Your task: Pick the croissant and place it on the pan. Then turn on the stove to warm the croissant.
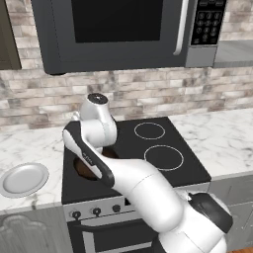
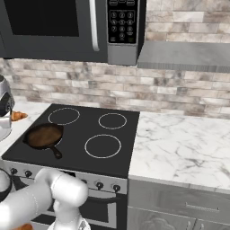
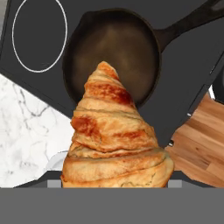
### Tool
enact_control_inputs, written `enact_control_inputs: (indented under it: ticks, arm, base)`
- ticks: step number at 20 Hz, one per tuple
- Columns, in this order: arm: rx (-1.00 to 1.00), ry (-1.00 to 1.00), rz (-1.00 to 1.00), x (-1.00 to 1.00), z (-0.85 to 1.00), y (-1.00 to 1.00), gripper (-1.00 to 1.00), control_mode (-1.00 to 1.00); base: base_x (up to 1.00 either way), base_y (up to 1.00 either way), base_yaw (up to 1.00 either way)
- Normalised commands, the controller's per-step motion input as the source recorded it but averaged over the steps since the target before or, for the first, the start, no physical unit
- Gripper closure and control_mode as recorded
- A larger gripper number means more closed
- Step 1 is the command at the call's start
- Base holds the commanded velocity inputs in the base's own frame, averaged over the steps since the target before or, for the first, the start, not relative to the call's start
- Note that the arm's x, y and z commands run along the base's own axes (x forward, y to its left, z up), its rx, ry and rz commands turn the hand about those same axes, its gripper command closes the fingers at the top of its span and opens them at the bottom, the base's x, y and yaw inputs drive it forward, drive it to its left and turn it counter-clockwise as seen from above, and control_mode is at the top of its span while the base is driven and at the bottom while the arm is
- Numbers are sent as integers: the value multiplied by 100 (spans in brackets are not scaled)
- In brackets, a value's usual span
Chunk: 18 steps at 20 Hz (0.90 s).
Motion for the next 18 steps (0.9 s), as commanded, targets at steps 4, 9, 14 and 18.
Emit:
enact_control_inputs:
  ticks: [4, 9, 14, 18]
  arm:
    - [0, 6, -9, 2, 15, -30, 100, -100]
    - [0, 16, -3, 12, 6, -5, 100, -100]
    - [-1, 14, 0, 12, 1, -20, 100, -100]
    - [-2, 7, 0, 16, -6, -27, 100, -100]
  base:
    - [0, 0, 0]
    - [0, 0, 0]
    - [0, 0, 0]
    - [0, 0, 0]
